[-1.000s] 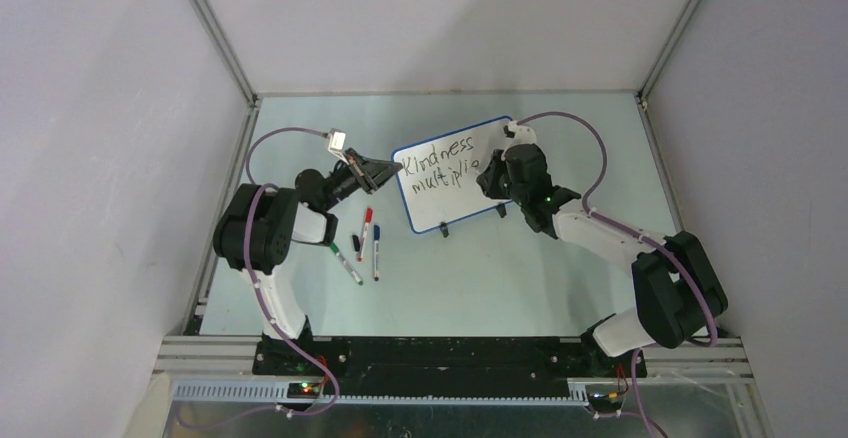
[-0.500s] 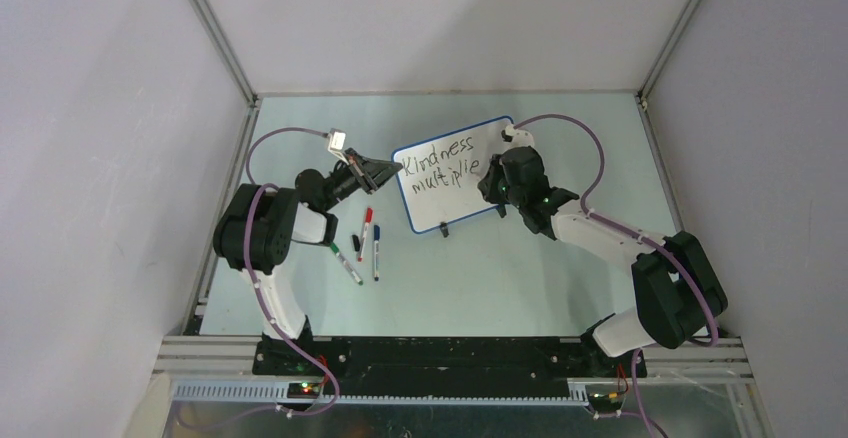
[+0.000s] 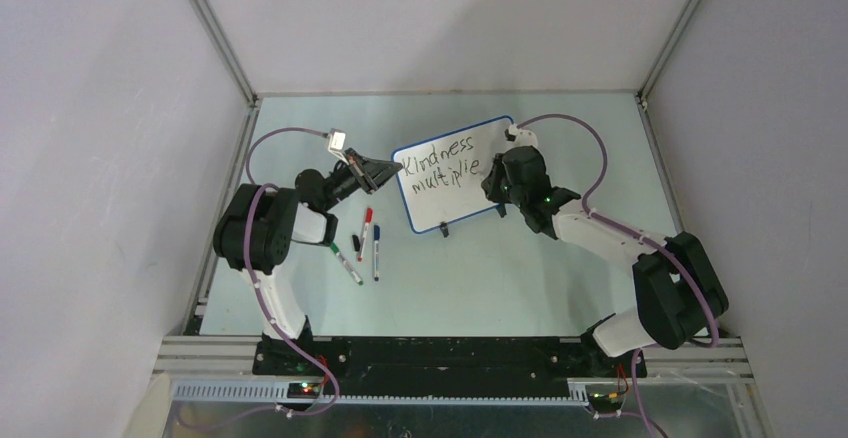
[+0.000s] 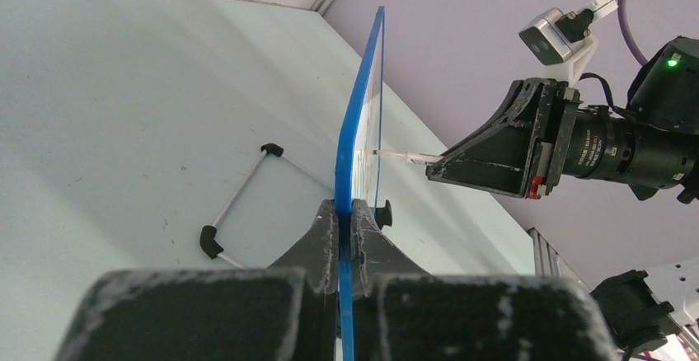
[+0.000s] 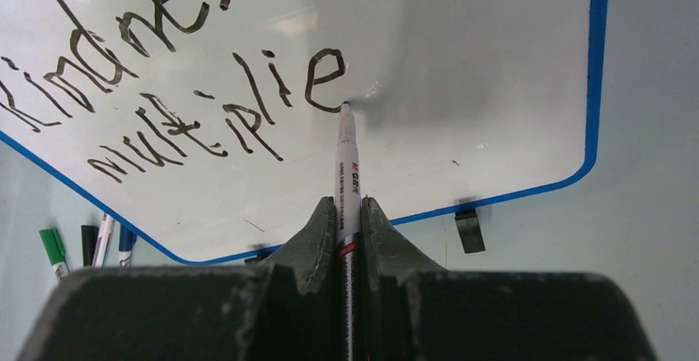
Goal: Write a sentence on the whiteboard
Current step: Write a sentence on the whiteboard, then pick up the pen cap from the center of the board.
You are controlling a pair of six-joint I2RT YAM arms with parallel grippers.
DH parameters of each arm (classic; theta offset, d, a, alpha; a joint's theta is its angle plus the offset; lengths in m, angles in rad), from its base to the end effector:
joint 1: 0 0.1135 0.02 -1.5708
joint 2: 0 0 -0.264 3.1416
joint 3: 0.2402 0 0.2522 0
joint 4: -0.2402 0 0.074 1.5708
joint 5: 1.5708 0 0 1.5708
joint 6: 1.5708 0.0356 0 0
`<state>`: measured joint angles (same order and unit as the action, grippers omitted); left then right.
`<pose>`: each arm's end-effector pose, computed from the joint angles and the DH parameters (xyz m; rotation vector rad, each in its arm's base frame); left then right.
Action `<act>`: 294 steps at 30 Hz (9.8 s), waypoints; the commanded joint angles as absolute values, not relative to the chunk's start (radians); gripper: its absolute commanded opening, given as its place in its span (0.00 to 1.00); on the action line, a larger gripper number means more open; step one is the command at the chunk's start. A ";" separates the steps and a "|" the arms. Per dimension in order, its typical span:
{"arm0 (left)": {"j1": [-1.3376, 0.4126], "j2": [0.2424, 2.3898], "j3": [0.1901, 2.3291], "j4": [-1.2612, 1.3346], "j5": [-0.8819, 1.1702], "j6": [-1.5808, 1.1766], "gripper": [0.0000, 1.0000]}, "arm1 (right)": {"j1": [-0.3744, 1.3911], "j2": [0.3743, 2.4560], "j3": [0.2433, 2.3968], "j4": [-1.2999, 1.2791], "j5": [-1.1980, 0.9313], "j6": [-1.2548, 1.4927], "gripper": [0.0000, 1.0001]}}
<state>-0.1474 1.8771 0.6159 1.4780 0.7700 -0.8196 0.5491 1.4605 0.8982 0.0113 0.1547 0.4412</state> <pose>0.3214 -0.0728 0.1716 0.2026 1.5388 -1.2989 0.2785 0.1640 0.2389 -0.0228 2.1436 0.4230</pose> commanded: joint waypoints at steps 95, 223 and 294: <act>-0.146 1.826 0.607 1.533 0.798 -0.779 0.00 | 0.439 1.459 0.887 0.180 0.012 0.466 0.00; -0.352 0.630 0.271 -0.177 -0.308 -0.813 0.86 | 0.581 0.659 0.262 0.359 0.240 0.354 0.00; -0.436 1.004 0.741 -0.531 -0.181 -0.970 0.00 | 0.897 0.712 0.352 0.478 0.178 0.332 0.00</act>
